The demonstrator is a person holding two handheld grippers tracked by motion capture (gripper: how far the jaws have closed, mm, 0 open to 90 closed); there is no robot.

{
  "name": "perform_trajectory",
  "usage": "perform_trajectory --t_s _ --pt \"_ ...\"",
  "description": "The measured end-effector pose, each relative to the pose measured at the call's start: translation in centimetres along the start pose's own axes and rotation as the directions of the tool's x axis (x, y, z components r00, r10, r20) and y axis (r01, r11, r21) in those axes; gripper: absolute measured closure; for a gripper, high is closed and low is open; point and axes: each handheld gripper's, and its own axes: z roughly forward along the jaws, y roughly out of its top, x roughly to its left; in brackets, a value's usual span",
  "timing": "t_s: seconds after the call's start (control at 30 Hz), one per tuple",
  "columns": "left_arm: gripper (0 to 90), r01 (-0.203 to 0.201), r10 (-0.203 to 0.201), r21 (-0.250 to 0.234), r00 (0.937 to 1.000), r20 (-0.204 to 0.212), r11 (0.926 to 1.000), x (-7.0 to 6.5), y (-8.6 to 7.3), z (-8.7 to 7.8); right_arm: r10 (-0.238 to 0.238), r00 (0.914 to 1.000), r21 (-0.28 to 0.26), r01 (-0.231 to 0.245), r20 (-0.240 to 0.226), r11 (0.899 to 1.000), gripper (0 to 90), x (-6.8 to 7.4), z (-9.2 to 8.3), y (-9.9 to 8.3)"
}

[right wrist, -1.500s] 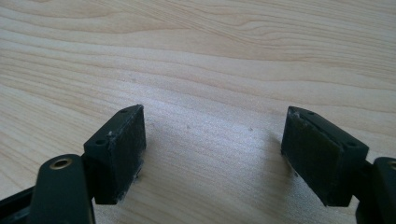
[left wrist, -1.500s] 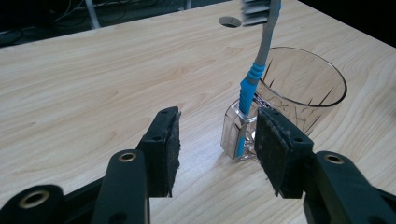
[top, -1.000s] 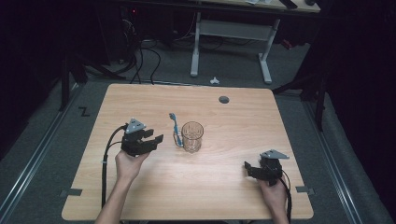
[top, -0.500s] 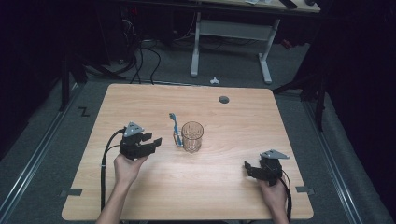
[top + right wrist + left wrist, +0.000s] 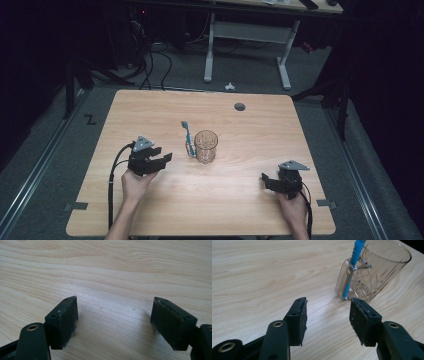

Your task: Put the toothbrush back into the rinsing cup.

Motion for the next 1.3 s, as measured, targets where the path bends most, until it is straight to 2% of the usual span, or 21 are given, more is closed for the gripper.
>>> perform_trajectory --t_s 0.2,0.43,0.77,0.93,1.2,1.3 --pt "47.5 -0.007 0.007 0.029 1.0 0.003 0.9995 0.0 -0.9 0.4 0.0 1.0 0.0 0.0 0.0 1.0 22.0 0.0 0.0 0.0" --pt "46.3 0.008 -0.008 0.052 1.0 -0.001 0.9986 0.1 -1.9 0.8 0.0 1.0 0.0 0.0 0.0 1.0 22.1 0.0 0.0 0.0" --pt "45.3 0.024 -0.023 0.055 0.9996 -0.018 0.9982 0.3 -2.8 0.9 0.0 1.0 0.0 0.0 0.0 1.0 22.1 0.0 0.0 0.0" --pt "44.9 0.008 -0.004 0.073 0.999 -0.045 0.9973 0.3 -3.1 1.3 0.001 1.0 0.0 -0.001 0.0 1.0 22.1 0.0 0.0 0.0" --pt "44.8 0.019 -0.011 0.097 0.9964 -0.084 0.9951 0.5 -4.4 2.0 0.0 1.0 0.0 0.0 0.0 1.0 22.1 0.0 0.0 0.0" --pt "44.7 0.01 0.0 0.096 0.9947 -0.102 0.9953 0.6 -4.7 2.2 0.0 1.0 0.0 0.0 0.0 1.0 22.1 0.0 0.0 0.0"
